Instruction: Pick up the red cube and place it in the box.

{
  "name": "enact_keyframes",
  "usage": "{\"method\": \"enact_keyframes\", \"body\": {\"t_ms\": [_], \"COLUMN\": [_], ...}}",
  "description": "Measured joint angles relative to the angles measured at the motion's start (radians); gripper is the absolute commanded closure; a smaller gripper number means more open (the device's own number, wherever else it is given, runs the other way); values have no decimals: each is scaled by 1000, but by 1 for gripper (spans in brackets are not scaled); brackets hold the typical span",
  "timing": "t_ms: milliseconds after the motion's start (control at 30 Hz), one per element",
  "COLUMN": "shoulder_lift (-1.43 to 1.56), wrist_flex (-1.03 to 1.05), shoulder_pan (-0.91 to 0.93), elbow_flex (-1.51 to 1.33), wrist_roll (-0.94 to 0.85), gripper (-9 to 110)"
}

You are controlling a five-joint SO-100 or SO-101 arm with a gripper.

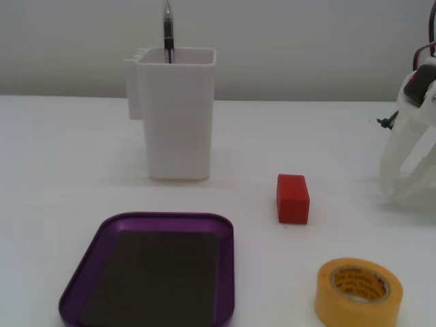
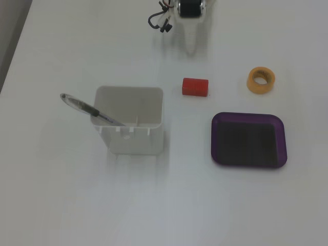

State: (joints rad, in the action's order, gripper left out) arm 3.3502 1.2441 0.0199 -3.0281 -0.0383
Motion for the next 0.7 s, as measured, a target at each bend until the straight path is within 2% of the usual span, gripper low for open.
{"method": "enact_keyframes", "body": {"t_ms": [167, 700], "shoulder_lift": [0, 0], "wrist_flex": [0, 0], "shoulder_pan": [-103, -112], "elbow_flex": [0, 0], "wrist_roll": [0, 0], "gripper": [102, 102]}}
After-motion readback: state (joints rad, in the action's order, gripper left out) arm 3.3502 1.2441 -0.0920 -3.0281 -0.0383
